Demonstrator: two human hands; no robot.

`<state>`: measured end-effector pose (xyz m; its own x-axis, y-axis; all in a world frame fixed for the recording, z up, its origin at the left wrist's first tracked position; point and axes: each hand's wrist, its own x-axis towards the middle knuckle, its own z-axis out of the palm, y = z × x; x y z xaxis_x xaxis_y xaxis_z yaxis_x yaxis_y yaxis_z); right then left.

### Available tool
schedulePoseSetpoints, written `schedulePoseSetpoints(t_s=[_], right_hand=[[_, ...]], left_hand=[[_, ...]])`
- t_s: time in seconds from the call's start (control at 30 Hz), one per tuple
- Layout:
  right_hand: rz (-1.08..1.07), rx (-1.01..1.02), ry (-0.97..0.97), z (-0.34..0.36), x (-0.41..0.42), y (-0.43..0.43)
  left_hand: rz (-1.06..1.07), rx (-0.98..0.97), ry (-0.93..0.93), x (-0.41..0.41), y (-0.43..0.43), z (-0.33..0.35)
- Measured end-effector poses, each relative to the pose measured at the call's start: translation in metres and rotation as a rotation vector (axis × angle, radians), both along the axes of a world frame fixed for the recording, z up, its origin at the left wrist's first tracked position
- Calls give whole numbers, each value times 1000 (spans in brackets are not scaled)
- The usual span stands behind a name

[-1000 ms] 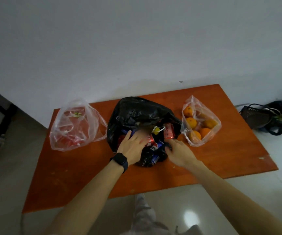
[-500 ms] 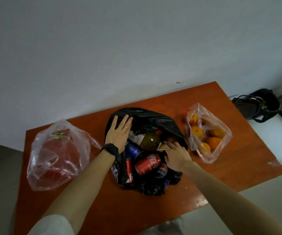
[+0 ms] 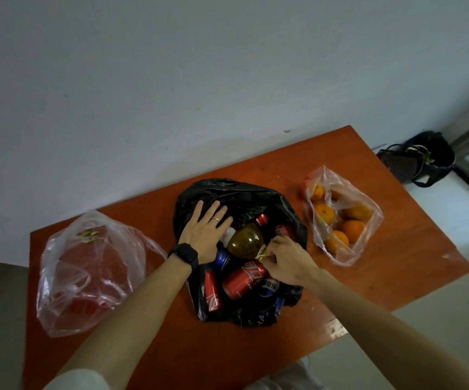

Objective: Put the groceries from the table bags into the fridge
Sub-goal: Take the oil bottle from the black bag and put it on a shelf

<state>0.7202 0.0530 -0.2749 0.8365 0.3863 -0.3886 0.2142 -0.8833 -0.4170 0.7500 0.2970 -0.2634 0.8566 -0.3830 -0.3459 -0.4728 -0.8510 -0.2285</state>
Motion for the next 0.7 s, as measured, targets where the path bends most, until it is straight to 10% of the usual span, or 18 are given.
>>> schedulePoseSetpoints(t_s=[0.3, 0.7], right_hand=[[-320, 464, 71, 65, -25, -12], [-542, 447, -36, 145, 3, -23]], left_hand=[[-45, -193, -62, -5, -5, 4], [48, -740, -66, -15, -65, 19]])
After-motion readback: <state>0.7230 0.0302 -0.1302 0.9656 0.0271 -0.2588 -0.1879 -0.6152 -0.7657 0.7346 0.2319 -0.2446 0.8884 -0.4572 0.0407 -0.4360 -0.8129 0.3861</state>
